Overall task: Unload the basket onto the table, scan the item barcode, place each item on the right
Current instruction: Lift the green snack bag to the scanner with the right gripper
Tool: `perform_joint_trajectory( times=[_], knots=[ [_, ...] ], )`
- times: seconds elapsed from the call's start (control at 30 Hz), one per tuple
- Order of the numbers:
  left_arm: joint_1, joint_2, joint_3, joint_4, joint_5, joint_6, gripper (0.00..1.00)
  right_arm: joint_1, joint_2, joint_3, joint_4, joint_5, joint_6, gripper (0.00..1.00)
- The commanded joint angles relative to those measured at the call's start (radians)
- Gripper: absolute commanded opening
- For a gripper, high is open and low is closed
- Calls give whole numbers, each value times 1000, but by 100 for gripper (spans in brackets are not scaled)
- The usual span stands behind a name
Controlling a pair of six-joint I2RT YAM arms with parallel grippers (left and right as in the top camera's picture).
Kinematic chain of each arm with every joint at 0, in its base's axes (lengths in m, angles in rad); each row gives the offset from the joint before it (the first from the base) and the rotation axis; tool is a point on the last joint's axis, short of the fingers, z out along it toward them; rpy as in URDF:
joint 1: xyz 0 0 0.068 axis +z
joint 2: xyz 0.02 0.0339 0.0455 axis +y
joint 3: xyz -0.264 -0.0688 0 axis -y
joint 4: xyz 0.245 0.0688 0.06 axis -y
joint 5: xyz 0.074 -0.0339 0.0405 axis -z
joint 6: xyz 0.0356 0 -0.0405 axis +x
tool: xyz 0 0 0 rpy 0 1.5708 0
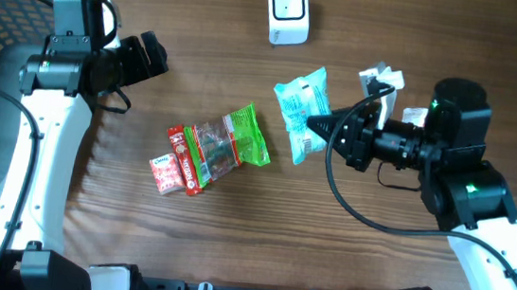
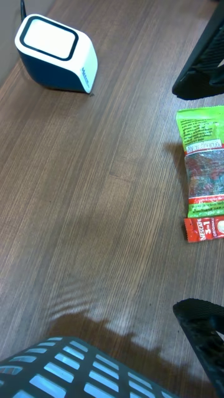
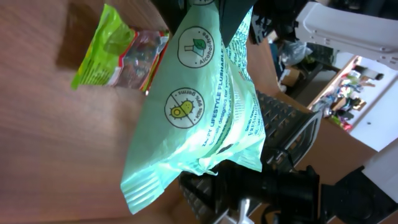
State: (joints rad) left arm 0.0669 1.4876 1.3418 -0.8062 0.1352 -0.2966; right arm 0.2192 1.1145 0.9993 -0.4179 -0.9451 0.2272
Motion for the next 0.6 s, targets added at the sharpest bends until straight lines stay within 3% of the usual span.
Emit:
perform_joint_trajectory(
  times=[0.0, 0.27, 0.57],
  knots=[
    [7, -6, 6, 2, -3, 13, 100, 1, -2, 14, -17, 56, 10, 4],
    [7, -6, 6, 2, -3, 13, 100, 1, 28, 6, -181, 377, 8, 4],
    [7, -6, 6, 2, -3, 13, 100, 1, 71, 6, -254, 429, 9, 4]
  ],
)
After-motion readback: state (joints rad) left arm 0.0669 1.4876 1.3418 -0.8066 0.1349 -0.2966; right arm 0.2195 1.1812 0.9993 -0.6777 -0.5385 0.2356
